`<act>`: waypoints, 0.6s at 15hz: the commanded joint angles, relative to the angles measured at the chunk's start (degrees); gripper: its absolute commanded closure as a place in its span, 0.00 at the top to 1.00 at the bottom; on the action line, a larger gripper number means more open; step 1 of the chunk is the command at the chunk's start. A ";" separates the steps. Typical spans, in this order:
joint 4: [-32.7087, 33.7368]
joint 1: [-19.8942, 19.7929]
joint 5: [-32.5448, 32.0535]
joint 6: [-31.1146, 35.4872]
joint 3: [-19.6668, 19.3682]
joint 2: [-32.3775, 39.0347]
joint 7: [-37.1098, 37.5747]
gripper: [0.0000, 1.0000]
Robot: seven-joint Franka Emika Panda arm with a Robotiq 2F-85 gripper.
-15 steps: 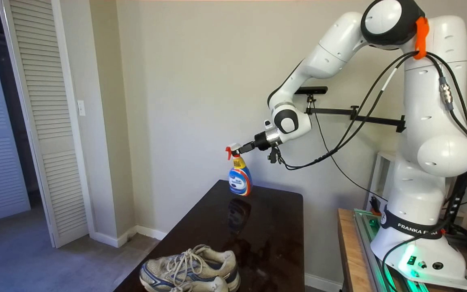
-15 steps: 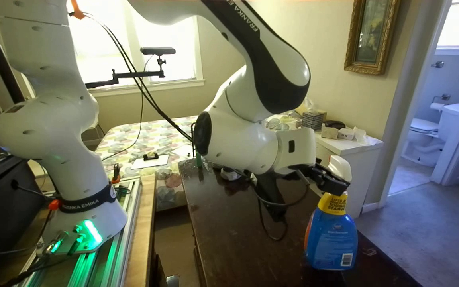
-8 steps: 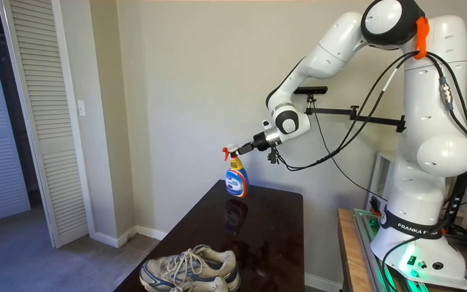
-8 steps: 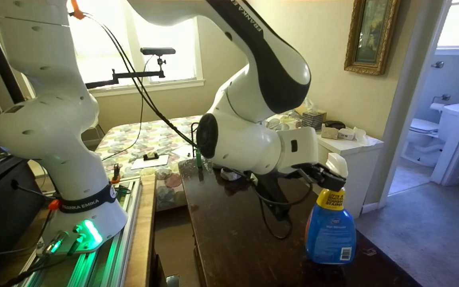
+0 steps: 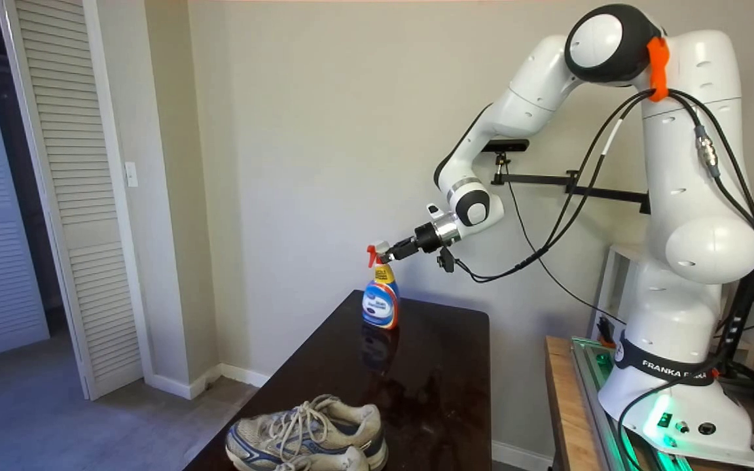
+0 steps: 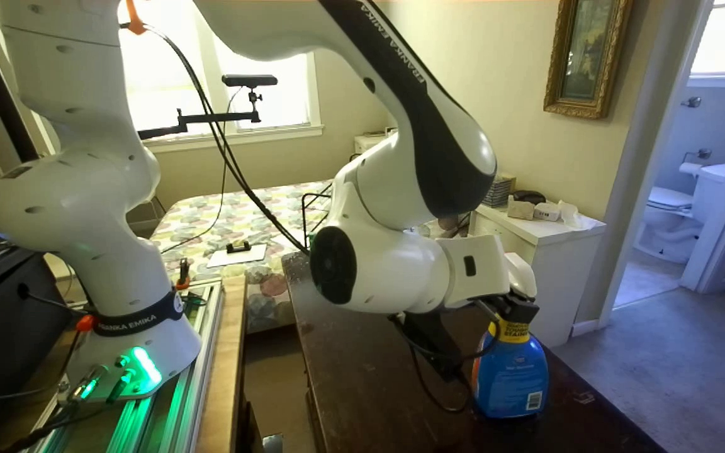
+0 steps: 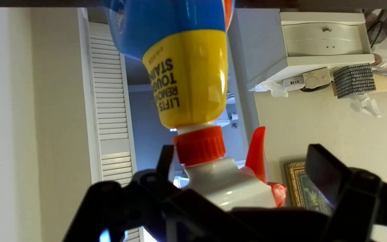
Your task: Move the blue bottle forwards
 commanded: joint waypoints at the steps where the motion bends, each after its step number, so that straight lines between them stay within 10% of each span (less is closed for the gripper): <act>1: 2.21 -1.54 -5.61 -2.20 -0.69 1.84 3.40 1.00; 9: 5.06 -0.72 -10.64 6.51 -0.30 4.94 7.89 1.00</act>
